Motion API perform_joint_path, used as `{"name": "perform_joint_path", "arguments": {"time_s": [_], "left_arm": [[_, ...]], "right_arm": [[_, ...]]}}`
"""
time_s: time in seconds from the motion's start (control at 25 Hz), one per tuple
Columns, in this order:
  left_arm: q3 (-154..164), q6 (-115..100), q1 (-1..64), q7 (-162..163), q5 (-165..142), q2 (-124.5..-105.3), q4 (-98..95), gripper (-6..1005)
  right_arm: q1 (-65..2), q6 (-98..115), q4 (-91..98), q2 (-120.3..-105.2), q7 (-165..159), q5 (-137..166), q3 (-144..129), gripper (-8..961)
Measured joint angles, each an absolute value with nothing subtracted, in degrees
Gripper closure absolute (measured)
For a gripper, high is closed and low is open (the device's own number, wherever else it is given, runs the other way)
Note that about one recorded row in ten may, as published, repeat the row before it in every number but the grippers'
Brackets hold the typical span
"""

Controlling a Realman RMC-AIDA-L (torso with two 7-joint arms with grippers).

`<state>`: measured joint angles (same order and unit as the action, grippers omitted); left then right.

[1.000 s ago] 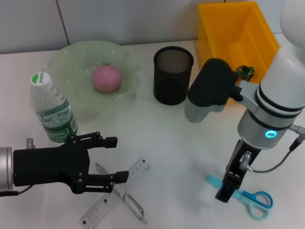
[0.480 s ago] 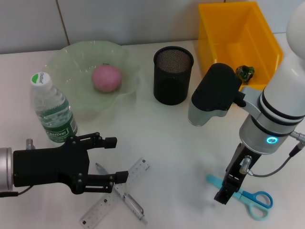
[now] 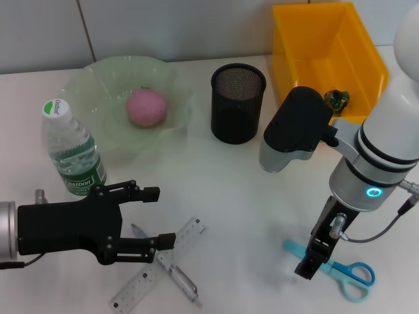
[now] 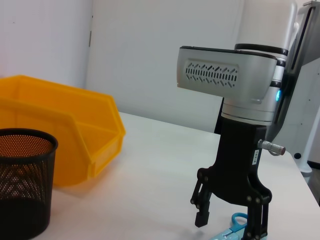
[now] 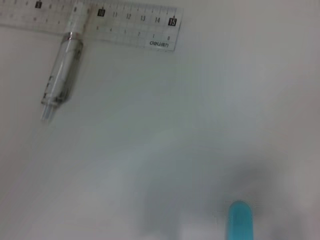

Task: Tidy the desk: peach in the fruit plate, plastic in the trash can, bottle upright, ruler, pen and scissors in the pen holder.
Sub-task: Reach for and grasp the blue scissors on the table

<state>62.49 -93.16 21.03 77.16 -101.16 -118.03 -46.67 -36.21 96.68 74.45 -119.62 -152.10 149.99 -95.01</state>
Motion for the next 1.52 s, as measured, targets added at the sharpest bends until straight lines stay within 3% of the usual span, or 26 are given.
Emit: {"name": "perform_joint_path", "arguments": {"time_s": [0.84, 1.44, 1.52], "left_arm": [[61.8, -93.0, 21.6, 76.7, -101.2, -118.13, -46.7, 128], [61.8, -93.0, 21.9, 76.7, -100.9, -118.13, -46.8, 128], [61.8, -93.0, 21.9, 76.8, -100.9, -118.13, -46.8, 128]], "right_arm": [[-36.7, 96.4, 73.5, -119.55, -152.1, 150.1, -95.1, 187], [-37.0, 96.8, 73.2, -119.44, -152.0, 149.8, -95.2, 488], [-36.9, 97.0, 73.2, -119.45, -152.0, 149.8, -95.2, 488]]}}
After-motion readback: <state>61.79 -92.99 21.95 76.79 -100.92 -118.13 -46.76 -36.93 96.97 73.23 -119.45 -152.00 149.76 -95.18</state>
